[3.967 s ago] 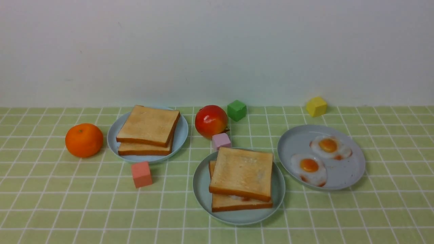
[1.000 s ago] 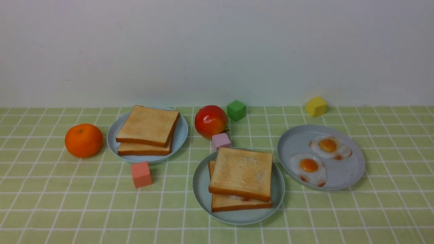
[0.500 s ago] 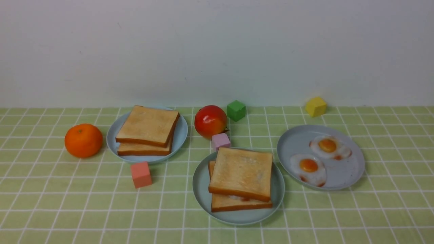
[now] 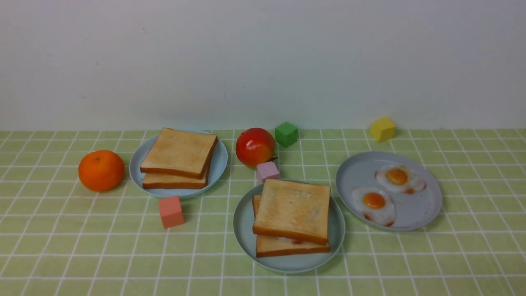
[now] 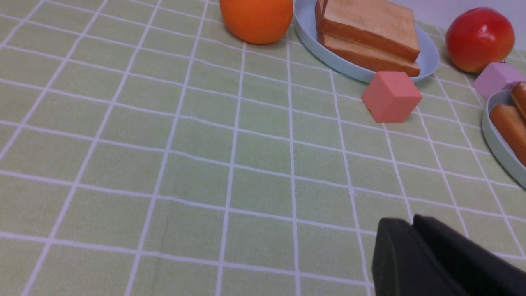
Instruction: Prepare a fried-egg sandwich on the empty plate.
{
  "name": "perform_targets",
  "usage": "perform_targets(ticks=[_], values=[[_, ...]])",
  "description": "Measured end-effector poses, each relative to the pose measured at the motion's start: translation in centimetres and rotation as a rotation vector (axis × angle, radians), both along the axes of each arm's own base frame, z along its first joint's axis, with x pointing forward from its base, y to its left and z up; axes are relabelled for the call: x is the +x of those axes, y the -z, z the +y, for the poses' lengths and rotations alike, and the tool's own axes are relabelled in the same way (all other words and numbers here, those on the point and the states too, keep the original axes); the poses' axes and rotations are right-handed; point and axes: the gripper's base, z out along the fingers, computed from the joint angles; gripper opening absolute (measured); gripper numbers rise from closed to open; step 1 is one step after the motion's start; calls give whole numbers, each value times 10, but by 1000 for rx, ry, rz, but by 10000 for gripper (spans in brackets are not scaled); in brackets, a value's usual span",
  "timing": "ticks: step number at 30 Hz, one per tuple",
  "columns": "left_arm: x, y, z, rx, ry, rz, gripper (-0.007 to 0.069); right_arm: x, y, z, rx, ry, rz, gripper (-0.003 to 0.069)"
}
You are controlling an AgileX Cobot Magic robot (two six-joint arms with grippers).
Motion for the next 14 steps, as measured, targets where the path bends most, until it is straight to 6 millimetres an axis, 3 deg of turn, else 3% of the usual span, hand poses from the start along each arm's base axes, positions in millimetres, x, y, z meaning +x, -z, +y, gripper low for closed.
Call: perform_targets(ticks=[14], values=[[0, 0, 0, 0, 0, 0, 57, 0, 0, 0, 0, 0, 0, 116]])
